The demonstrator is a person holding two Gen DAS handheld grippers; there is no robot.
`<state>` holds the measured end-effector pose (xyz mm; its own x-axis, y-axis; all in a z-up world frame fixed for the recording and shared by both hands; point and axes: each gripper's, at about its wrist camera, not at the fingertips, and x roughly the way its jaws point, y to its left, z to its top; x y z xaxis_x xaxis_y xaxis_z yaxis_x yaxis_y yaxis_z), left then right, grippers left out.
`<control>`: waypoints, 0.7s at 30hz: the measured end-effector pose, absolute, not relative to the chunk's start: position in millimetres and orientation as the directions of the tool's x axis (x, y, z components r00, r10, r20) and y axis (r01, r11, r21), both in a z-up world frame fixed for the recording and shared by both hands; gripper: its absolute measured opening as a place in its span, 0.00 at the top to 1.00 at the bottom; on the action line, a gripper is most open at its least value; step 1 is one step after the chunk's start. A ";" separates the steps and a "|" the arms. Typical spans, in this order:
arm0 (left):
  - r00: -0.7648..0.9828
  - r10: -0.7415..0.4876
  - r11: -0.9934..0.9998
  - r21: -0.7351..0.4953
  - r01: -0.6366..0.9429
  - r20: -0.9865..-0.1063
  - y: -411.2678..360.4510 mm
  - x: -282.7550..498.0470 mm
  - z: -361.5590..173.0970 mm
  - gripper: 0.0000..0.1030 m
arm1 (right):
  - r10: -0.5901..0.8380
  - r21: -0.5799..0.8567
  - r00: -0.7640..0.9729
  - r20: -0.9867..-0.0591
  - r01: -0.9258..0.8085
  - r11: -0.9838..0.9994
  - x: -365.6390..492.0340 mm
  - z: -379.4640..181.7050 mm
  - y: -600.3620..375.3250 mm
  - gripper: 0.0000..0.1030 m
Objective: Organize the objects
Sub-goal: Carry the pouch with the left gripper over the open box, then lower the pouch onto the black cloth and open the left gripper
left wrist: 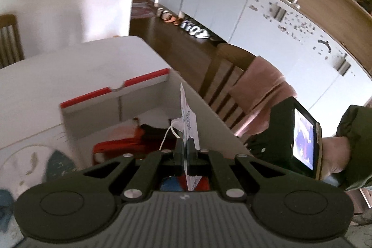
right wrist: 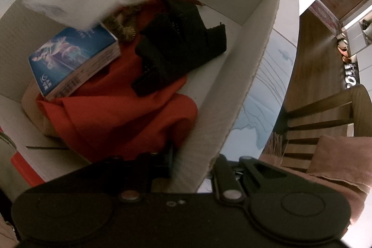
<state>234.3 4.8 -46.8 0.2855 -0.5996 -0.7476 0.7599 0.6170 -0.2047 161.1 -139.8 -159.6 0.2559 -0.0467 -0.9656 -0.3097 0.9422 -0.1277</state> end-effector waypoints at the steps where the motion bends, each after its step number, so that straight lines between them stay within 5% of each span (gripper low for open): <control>1: 0.286 -0.594 0.618 -0.198 0.761 -0.752 -0.5 234.7 -50.5 0.99 | -0.046 -0.127 0.256 -0.966 -0.309 0.942 161.1 -159.7 -139.9 0.88; 8: 0.228 -0.590 0.622 -0.255 0.740 -0.774 -19.5 248.4 -79.1 0.99 | -0.045 -0.126 0.256 -0.966 -0.308 0.943 160.8 -159.8 -139.8 0.88; 21: 0.215 -0.480 0.643 -0.175 0.746 -0.850 -36.2 256.7 -121.0 0.99 | -0.044 -0.124 0.256 -0.966 -0.307 0.944 160.5 -160.1 -140.2 0.88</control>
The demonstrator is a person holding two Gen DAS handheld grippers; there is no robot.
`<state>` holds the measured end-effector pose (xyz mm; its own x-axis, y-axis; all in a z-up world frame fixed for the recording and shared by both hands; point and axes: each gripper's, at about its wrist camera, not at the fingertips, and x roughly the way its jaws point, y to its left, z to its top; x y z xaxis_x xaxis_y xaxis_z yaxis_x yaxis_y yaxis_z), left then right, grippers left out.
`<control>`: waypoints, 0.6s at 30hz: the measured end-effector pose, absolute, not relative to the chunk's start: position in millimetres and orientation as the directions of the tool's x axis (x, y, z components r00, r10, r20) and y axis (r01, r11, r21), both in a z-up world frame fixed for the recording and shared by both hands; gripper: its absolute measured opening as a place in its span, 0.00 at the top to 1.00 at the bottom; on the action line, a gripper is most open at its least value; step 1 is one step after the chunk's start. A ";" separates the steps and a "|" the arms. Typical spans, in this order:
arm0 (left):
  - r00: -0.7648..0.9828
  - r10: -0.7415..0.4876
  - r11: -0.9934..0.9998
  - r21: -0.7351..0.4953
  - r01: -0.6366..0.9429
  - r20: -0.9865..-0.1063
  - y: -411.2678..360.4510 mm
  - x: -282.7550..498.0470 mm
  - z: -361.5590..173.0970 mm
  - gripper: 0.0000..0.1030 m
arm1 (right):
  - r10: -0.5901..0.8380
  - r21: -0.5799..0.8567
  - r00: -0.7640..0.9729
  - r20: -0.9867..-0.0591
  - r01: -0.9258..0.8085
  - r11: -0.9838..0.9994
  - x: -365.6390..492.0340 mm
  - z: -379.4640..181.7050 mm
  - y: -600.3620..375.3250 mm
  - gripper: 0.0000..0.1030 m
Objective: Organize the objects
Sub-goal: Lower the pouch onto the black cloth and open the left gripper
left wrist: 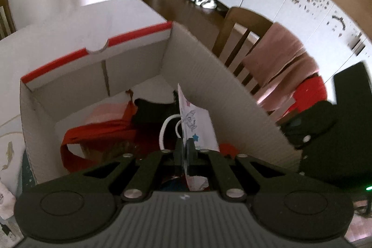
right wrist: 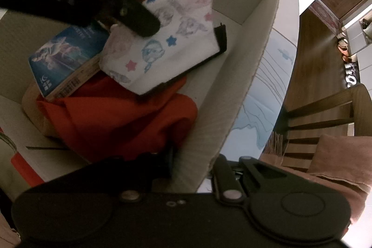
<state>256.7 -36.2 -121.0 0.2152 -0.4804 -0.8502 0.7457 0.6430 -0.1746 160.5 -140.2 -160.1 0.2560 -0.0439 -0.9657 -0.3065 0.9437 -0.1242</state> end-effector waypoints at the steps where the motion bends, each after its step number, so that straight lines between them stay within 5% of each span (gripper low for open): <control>1: 0.214 -0.469 0.646 -0.167 0.745 -0.857 -36.2 257.1 -124.0 0.99 | -0.044 -0.124 0.256 -0.966 -0.307 0.944 160.6 -160.0 -140.2 0.88; 13: 0.256 -0.430 0.652 -0.102 0.751 -0.866 -29.2 252.0 -127.9 0.95 | -0.047 -0.127 0.254 -0.966 -0.308 0.943 160.1 -160.4 -139.3 0.88; 15: 0.262 -0.431 0.651 -0.097 0.752 -0.864 -27.2 251.3 -126.8 0.91 | -0.048 -0.128 0.253 -0.966 -0.309 0.943 159.8 -160.4 -138.6 0.88; 18: 0.272 -0.423 0.653 -0.084 0.752 -0.864 -26.2 249.8 -125.3 0.69 | -0.048 -0.128 0.253 -0.966 -0.309 0.943 159.6 -160.5 -138.4 0.88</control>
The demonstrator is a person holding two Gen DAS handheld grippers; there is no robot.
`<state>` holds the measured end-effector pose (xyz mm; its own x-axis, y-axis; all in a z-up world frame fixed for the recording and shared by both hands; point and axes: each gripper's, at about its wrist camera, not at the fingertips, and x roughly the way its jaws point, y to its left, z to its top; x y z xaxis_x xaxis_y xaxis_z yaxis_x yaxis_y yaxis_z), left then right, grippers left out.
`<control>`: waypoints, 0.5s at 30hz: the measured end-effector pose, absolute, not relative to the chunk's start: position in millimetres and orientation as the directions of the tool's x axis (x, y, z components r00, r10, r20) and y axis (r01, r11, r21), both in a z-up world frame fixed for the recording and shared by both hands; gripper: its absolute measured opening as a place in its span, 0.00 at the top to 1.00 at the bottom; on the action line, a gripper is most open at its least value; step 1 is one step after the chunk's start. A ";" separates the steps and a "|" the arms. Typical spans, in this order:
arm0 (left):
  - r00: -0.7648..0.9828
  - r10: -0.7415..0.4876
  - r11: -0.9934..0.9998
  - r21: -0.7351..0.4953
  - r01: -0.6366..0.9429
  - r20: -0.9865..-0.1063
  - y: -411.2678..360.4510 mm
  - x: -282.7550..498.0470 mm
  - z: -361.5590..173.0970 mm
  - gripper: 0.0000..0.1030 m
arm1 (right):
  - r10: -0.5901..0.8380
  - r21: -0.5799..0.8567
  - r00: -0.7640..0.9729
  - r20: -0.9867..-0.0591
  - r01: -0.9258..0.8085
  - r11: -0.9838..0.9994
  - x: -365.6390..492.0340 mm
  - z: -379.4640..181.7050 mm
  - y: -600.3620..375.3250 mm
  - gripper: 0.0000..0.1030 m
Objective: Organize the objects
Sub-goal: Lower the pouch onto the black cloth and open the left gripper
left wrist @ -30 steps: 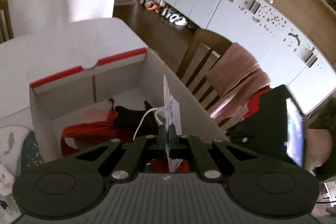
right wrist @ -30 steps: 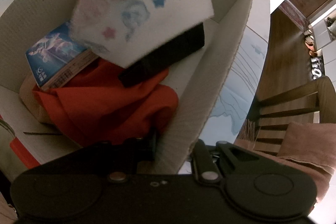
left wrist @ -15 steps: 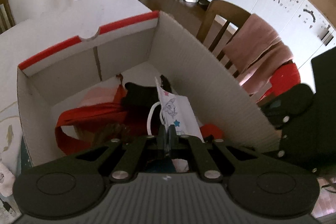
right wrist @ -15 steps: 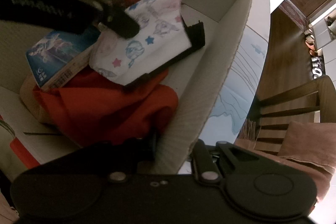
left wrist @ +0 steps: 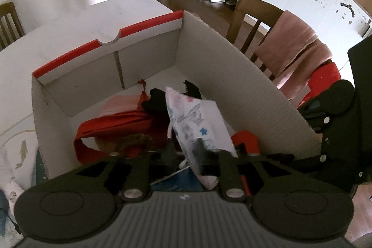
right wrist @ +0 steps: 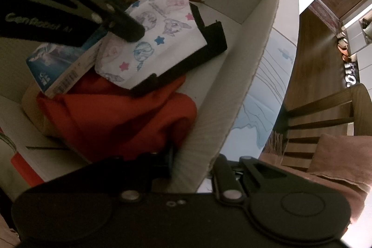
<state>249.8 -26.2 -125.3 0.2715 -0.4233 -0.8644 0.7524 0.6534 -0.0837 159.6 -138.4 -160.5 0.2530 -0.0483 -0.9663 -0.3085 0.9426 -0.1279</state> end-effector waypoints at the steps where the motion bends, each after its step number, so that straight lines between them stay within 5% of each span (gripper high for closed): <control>1: 0.277 -0.423 0.654 -0.080 0.752 -0.863 -24.6 249.2 -124.4 0.57 | -0.049 -0.128 0.253 -0.966 -0.309 0.942 159.5 -160.5 -138.2 0.88; 2: 0.286 -0.426 0.656 -0.075 0.751 -0.858 -21.9 248.2 -122.9 0.49 | -0.049 -0.128 0.252 -0.966 -0.309 0.942 159.9 -161.8 -139.7 0.87; 15: 0.347 -0.444 0.699 -0.077 0.711 -0.826 24.6 239.4 -89.5 0.49 | -0.064 -0.142 0.248 -0.967 -0.314 0.939 160.5 -162.3 -137.6 0.87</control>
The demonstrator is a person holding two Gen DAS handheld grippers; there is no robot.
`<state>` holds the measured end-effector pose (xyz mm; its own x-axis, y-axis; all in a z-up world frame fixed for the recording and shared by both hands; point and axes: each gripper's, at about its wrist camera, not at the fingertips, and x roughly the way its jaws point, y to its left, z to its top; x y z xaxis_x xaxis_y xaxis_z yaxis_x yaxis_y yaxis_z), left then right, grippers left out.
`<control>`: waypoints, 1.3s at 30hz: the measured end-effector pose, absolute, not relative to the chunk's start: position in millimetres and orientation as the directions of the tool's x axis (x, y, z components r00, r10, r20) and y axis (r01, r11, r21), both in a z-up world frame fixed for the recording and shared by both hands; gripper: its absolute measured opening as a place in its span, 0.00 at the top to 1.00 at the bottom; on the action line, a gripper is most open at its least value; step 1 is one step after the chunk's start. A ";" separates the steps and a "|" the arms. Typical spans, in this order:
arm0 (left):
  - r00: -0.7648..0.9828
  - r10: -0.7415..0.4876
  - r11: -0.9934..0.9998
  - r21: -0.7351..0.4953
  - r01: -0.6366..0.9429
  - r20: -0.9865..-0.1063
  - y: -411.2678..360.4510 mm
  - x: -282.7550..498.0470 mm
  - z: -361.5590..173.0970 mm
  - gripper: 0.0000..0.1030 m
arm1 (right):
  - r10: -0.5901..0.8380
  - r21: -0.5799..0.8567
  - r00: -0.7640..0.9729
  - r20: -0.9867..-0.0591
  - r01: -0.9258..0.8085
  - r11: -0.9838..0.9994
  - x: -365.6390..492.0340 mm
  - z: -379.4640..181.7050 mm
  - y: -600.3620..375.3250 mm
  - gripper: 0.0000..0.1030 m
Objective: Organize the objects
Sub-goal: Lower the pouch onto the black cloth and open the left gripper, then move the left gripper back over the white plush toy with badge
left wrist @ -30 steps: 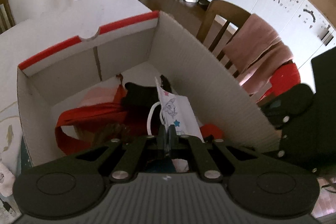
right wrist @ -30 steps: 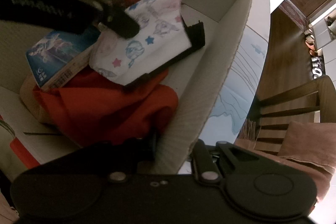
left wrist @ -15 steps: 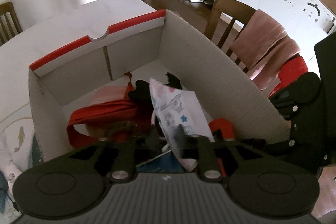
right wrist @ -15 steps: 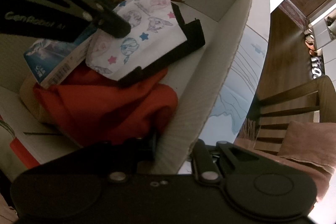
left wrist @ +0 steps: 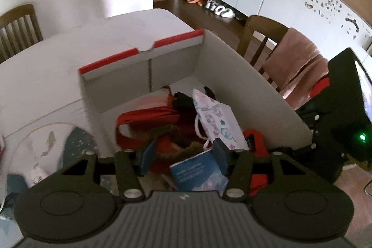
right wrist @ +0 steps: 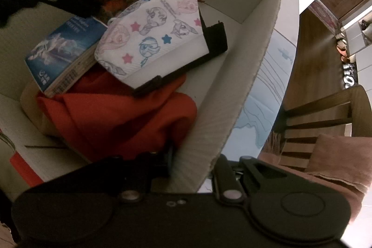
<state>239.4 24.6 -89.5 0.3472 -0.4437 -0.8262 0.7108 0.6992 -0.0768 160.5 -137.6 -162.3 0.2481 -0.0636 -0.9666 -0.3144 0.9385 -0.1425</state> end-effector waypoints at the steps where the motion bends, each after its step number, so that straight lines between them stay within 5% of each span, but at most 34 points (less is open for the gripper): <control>1: 0.354 -0.443 0.703 -0.074 0.707 -0.824 29.3 238.3 -86.6 0.48 | -0.065 -0.144 0.248 -0.967 -0.315 0.938 161.1 -162.4 -137.5 0.87; 9: 0.402 -0.450 0.746 -0.089 0.660 -0.797 76.0 231.4 -61.6 0.48 | -0.075 -0.153 0.244 -0.967 -0.317 0.936 162.6 -163.1 -135.0 0.87; 20: 0.499 -0.325 0.859 -0.029 0.512 -0.803 170.8 245.1 -58.4 0.25 | -0.075 -0.149 0.239 -0.968 -0.308 0.939 163.8 -162.8 -136.3 0.87; 26: 0.550 -0.204 0.921 0.032 0.388 -0.810 226.2 260.9 -70.0 0.20 | -0.077 -0.148 0.233 -0.969 -0.302 0.942 163.7 -163.1 -136.9 0.87; 39: 0.527 -0.169 0.937 0.030 0.348 -0.833 235.0 290.4 -114.4 0.20 | -0.082 -0.142 0.214 -0.973 -0.281 0.949 166.1 -164.4 -138.3 0.86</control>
<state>290.4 235.0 -114.4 0.5272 -0.1692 -0.8327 0.3482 0.9369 0.0300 166.1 -138.3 -164.4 0.2140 -0.0822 -0.9734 -0.2810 0.9492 -0.1419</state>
